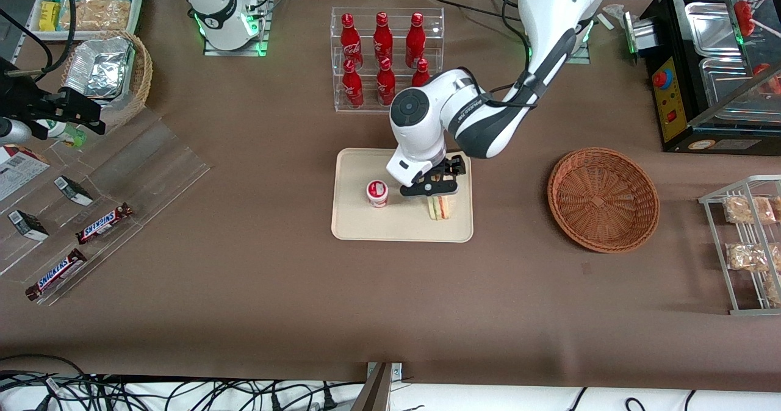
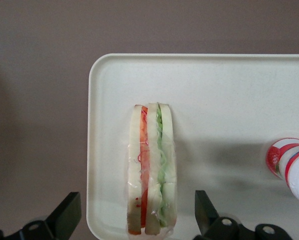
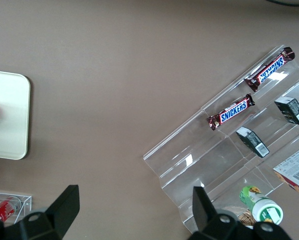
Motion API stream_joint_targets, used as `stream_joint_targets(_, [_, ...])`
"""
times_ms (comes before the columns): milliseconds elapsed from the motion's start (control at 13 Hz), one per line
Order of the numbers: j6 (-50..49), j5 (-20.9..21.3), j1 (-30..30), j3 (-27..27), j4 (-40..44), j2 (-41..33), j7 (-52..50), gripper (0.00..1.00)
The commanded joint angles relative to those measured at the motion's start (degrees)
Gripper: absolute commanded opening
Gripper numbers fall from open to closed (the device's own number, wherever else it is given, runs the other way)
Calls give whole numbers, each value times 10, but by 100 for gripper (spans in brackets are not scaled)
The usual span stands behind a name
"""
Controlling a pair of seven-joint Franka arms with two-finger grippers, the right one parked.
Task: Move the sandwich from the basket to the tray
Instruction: 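Open the left gripper and lift it off the sandwich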
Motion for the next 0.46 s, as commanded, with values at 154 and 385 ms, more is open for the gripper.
stream_joint_targets(154, [-40, -31, 26, -1, -4, -53, 4, 100])
stream_joint_targets(385, [-56, -66, 68, -1, 10, -82, 48, 100])
